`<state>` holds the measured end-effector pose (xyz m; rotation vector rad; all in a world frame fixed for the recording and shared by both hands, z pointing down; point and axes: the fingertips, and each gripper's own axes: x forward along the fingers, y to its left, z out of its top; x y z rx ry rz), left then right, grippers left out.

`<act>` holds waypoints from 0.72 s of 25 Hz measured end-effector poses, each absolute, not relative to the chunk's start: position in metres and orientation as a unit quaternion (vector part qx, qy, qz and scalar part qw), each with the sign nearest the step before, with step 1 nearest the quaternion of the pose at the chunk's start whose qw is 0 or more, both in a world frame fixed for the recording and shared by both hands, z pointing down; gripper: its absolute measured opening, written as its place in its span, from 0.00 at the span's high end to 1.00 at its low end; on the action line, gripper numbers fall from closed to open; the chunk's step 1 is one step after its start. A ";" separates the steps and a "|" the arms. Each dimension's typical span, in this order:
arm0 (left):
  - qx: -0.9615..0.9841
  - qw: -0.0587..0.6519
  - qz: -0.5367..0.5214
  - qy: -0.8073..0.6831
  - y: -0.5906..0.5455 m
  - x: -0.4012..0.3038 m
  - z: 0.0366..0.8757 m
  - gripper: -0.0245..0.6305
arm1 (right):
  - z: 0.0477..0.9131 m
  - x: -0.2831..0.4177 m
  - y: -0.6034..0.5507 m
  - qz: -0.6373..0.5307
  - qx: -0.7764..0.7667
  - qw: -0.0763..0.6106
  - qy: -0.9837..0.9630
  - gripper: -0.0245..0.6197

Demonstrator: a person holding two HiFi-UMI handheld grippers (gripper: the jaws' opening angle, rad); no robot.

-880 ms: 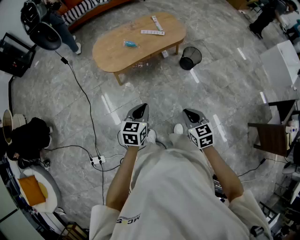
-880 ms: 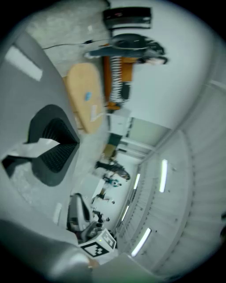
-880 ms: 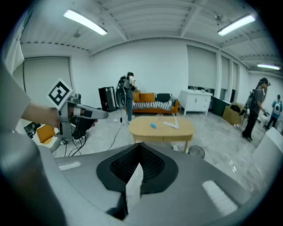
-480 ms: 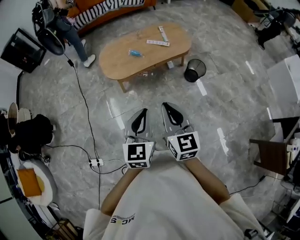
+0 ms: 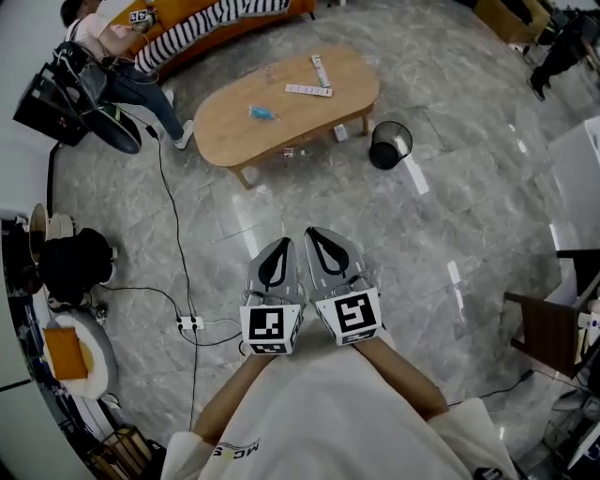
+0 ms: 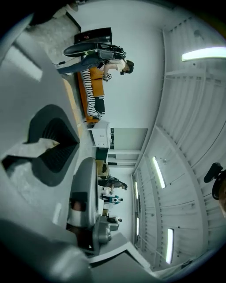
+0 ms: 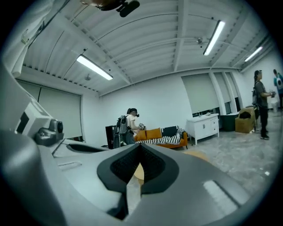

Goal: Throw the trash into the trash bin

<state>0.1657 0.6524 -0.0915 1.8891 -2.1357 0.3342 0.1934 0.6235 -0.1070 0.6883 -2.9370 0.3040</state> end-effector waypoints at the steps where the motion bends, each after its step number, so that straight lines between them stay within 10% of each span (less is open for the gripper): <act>1: 0.649 0.143 0.123 -0.737 0.653 0.171 -0.084 0.96 | -0.100 0.198 0.621 0.108 0.227 0.059 -0.966 0.95; 18: 0.658 0.206 0.063 -0.722 0.548 0.056 -0.061 0.96 | -0.044 0.098 0.522 0.138 0.228 0.149 -0.952 0.94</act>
